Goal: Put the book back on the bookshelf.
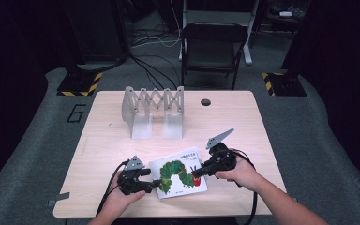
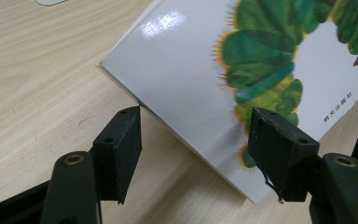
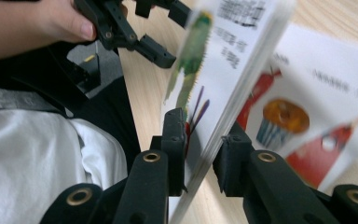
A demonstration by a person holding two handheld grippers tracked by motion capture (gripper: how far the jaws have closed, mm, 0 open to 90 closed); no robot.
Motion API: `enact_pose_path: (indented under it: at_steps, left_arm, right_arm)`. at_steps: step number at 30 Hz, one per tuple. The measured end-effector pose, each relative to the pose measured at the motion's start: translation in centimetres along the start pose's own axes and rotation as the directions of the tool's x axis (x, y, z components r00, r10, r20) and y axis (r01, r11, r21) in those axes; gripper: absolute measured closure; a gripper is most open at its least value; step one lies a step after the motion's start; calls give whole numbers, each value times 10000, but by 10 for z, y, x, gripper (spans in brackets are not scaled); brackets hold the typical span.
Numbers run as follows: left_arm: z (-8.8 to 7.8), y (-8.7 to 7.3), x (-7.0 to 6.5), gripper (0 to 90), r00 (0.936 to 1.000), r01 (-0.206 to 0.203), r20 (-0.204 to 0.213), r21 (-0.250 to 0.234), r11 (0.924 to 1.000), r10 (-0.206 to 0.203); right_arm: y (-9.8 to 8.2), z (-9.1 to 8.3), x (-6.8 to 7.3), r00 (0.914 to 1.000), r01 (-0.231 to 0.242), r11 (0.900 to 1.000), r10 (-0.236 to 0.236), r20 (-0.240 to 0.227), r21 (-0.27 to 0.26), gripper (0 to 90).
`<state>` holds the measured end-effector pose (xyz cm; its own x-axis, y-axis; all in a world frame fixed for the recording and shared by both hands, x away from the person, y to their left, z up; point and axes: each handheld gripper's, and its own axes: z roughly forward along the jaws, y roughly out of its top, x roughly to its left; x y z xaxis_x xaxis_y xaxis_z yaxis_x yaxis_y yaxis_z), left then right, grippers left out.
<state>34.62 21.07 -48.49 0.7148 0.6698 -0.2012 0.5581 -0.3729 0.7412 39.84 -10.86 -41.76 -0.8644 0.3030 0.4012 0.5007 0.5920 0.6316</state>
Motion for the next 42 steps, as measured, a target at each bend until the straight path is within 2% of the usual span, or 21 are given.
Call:
enact_pose_path:
  at_steps: [2,3,4,6,8,9,15,19,24,25,27,31,33,36,37,39,40,42]
  left_arm:
    - [0,1,0,308,9996,184,210,17,9998,-184]
    - [1,2,1,308,9997,54,226,-78,10000,-52]
    - [1,3,1,308,9996,33,269,-89,10000,-30]
    - [1,3,0,312,9995,58,315,-135,9999,-54]
    - [2,5,-3,317,9994,-15,355,-155,9999,21]
    - [2,6,-3,317,9994,-169,309,-128,9998,172]
    - [-4,8,-2,385,9979,2,654,-419,9991,26]
    - [-7,11,-1,425,9971,-32,757,-361,9993,59]
    - [-11,12,1,454,9970,123,772,-536,9985,-81]
    - [-14,13,2,462,9974,168,717,-650,9977,-121]
    - [-16,14,1,469,9975,209,684,-670,9975,-163]
    - [-19,17,2,478,9981,35,615,-583,9983,1]
    - [-20,19,2,484,9988,1,487,-707,9975,34]
    - [-23,20,3,493,9987,-169,460,-647,9978,199]
    - [-24,20,4,496,9987,-200,454,-700,9973,232]
    - [-25,20,5,497,9983,-342,439,-693,9970,373]
    - [-26,19,6,497,9986,-218,470,-788,9967,256]
    - [-27,19,6,497,9986,-193,468,-821,9964,232]
  right_arm:
    - [-1,0,0,9998,181,9997,-183,109,141,771]
    - [-2,-1,-1,9995,288,9995,-289,84,155,771]
    - [-2,-1,0,9998,167,9996,-169,83,249,771]
    - [-4,-1,-1,9995,289,9995,-291,126,154,771]
    - [-4,-1,0,9997,199,9996,-202,132,218,771]
    - [-5,-1,-1,9995,255,9993,-260,152,279,771]
    - [-10,-2,-5,9993,294,9984,-306,226,493,782]
    - [-12,-2,-8,9994,181,9980,-199,294,600,786]
    - [-11,0,-7,9994,139,9980,-159,323,611,787]
    - [-12,2,-8,9982,384,9970,-413,431,667,788]
    - [-12,3,-7,9984,317,9966,-352,447,760,789]
    - [-13,8,-7,9972,498,9953,-541,516,827,790]
    - [-13,13,-6,9945,698,9921,-774,706,1044,786]
    - [-13,17,-4,9924,699,9916,-803,935,1092,784]
    - [-12,21,-2,9868,944,9879,-1092,1200,1227,781]
    - [-12,22,-2,9840,1088,9857,-1251,1270,1285,781]
    - [-12,24,-2,9789,1268,9818,-1469,1422,1413,774]
    - [-11,27,-1,9757,1292,9814,-1514,1583,1420,765]
